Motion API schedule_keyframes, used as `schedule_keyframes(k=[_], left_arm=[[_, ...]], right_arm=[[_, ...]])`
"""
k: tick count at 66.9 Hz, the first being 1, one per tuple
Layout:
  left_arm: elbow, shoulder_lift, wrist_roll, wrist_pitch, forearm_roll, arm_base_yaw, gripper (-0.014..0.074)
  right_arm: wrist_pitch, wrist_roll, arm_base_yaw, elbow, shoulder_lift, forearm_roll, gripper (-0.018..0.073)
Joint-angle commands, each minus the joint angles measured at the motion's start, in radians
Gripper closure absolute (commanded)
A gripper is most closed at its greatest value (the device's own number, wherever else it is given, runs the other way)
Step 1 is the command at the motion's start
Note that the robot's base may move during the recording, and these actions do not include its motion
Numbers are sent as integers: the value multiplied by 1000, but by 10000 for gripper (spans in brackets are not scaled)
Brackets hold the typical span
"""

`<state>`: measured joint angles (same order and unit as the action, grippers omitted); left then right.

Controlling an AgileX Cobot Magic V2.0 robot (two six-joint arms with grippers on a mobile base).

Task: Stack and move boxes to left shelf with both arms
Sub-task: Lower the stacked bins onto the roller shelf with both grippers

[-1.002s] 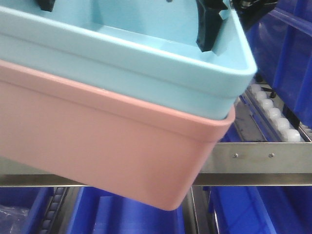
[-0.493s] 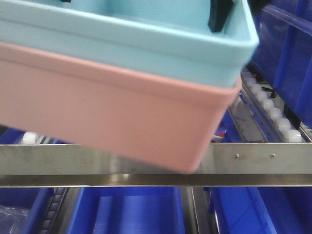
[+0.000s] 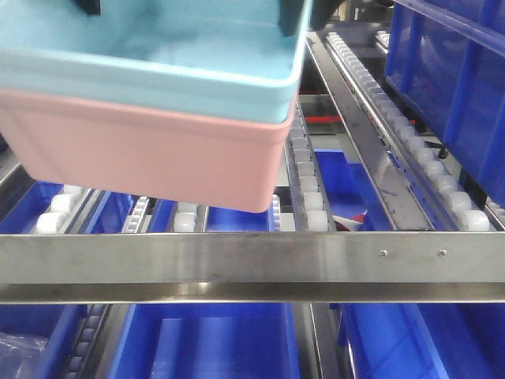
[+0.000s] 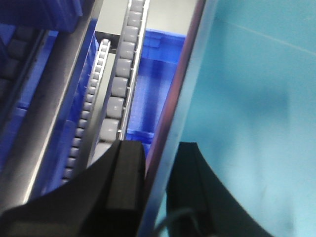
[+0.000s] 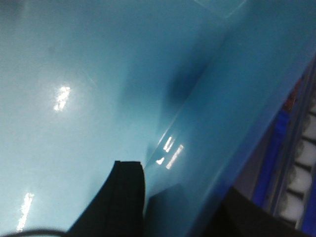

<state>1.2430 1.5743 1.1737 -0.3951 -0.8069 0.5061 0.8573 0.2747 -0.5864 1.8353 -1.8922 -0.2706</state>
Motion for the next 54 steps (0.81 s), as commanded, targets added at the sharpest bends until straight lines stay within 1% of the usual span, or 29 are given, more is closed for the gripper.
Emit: schedule_keyframes(k=[1, 5, 13, 18, 25, 37, 44, 46, 50, 54], left_arm=[[49, -10, 36, 366, 13, -8, 610], [49, 14, 36, 402, 13, -28, 610], [49, 68, 36, 429, 13, -50, 610], [49, 100, 36, 449, 13, -62, 610], [49, 143, 36, 507, 13, -82, 610], [49, 170, 36, 517, 5, -92, 605], [49, 173, 36, 517, 4, -94, 571], [49, 173, 36, 517, 4, -94, 546], [49, 173, 36, 526, -11, -94, 475], [49, 173, 36, 528, -52, -96, 366]], right_arm=[[-167, -90, -23, 123, 4, 68, 502], [-156, -96, -18, 166, -37, 68, 502], [-170, -100, 0, 213, -96, 68, 502], [-194, -103, 17, 224, -128, 68, 502], [-225, -103, 33, 224, -159, 68, 502], [-213, -103, 41, 224, -176, 68, 502], [-213, -103, 41, 224, -176, 69, 494], [-212, -103, 41, 224, -176, 69, 479], [-200, -103, 41, 224, -175, 69, 395], [-188, -103, 41, 224, -173, 69, 254]])
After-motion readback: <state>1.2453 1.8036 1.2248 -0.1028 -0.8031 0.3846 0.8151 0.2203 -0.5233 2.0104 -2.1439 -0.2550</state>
